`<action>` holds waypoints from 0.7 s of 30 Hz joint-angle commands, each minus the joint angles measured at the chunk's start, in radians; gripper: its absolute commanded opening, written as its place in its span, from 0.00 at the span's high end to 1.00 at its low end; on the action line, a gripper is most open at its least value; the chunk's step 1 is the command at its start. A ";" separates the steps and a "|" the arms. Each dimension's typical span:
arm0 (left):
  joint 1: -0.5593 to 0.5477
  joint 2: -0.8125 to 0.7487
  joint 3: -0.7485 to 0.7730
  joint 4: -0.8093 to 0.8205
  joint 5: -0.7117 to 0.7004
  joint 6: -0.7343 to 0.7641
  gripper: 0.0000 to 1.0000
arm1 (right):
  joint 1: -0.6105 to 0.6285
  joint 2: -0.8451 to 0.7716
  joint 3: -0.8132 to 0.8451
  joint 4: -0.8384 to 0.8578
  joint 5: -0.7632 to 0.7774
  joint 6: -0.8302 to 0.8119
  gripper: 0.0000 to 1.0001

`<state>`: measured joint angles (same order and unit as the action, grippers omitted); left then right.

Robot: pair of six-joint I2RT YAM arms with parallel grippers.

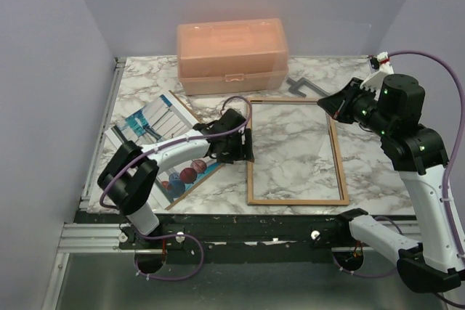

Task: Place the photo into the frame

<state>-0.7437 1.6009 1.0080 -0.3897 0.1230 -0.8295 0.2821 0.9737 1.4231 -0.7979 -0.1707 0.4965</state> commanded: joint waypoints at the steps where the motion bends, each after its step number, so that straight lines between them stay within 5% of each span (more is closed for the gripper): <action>1: -0.071 0.114 0.149 -0.164 -0.114 -0.011 0.25 | 0.000 -0.006 0.034 -0.037 0.101 -0.015 0.99; 11: -0.139 0.302 0.313 -0.316 -0.229 -0.011 0.39 | 0.000 0.005 0.046 -0.087 0.223 -0.025 0.99; 21: -0.138 0.273 0.264 -0.267 -0.204 -0.029 0.93 | 0.000 0.017 -0.008 -0.065 0.187 -0.029 0.99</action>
<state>-0.8791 1.9015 1.3010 -0.6502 -0.0639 -0.8471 0.2821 0.9901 1.4349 -0.8776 0.0147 0.4786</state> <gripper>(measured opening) 0.211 0.038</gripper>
